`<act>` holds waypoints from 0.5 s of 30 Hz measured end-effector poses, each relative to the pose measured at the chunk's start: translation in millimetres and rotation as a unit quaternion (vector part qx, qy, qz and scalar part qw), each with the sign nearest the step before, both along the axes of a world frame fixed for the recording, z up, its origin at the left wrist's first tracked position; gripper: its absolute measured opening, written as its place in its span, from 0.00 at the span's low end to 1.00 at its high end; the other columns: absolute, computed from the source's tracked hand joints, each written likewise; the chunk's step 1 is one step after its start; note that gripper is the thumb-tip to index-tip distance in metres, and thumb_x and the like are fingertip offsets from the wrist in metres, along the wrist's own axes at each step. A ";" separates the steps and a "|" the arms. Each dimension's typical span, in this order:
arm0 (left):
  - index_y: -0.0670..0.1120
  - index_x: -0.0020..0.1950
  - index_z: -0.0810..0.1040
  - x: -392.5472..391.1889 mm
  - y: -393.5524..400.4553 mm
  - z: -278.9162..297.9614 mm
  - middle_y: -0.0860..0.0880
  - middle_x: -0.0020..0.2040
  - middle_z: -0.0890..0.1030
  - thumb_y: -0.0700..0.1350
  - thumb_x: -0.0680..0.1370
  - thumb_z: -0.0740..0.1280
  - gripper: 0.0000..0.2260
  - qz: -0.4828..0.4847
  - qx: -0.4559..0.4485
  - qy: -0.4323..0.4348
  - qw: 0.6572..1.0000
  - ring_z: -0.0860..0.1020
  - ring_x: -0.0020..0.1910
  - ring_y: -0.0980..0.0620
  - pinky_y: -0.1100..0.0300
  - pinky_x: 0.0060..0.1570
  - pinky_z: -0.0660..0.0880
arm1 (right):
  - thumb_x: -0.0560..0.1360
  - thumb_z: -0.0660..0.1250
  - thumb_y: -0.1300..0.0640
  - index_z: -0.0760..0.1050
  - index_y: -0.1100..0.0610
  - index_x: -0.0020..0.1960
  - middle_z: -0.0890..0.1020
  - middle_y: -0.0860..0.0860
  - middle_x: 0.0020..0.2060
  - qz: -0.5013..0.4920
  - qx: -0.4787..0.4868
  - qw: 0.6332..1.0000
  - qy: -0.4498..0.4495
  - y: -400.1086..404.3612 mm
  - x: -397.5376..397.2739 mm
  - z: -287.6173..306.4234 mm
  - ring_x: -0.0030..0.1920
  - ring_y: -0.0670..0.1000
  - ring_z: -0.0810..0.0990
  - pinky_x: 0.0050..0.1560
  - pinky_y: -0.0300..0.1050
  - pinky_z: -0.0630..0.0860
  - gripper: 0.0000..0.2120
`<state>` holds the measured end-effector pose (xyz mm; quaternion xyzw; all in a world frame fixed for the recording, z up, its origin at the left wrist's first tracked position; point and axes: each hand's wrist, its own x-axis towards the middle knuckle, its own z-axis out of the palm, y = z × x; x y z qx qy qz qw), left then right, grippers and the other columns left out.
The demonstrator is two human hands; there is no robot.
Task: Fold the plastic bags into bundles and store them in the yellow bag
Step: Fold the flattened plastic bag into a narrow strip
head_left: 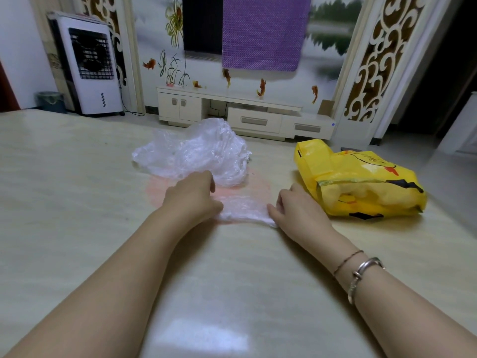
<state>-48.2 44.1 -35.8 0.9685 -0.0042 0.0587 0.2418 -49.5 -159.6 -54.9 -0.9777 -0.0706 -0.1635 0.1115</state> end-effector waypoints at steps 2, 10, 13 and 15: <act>0.50 0.55 0.75 1.3 -2.6 4.7 0.52 0.55 0.76 0.45 0.73 0.68 0.11 -0.040 -0.115 -0.029 0.992 0.76 0.51 0.51 0.56 0.49 0.73 | 0.76 0.64 0.51 0.71 0.56 0.39 0.72 0.52 0.41 0.026 0.073 0.997 0.022 -3.2 -1.0 2.8 0.42 0.53 0.73 0.36 0.46 0.64 0.11; 0.58 0.59 0.78 -15.4 -18.6 21.3 0.60 0.55 0.81 0.71 0.67 0.65 0.26 -0.205 -0.299 0.055 0.930 0.77 0.56 0.64 0.62 0.60 0.72 | 0.76 0.68 0.62 0.66 0.56 0.34 0.72 0.44 0.25 0.187 0.487 0.822 0.229 -23.2 -31.2 53.2 0.26 0.42 0.69 0.26 0.32 0.67 0.15; 0.56 0.59 0.79 -19.8 -21.5 21.3 0.53 0.56 0.83 0.65 0.69 0.69 0.22 -0.249 -0.324 0.131 0.903 0.80 0.57 0.55 0.57 0.60 0.74 | 0.72 0.69 0.60 0.67 0.56 0.36 0.75 0.47 0.28 0.209 0.540 0.776 0.249 -27.4 -35.5 61.2 0.29 0.44 0.72 0.30 0.36 0.71 0.11; 0.51 0.59 0.79 -23.1 -22.5 22.0 0.46 0.52 0.84 0.55 0.73 0.72 0.17 -0.270 -0.370 0.175 0.872 0.82 0.50 0.49 0.58 0.53 0.77 | 0.70 0.70 0.56 0.71 0.56 0.42 0.78 0.49 0.33 0.189 0.565 0.766 0.242 -29.0 -33.2 60.3 0.32 0.46 0.76 0.34 0.39 0.74 0.08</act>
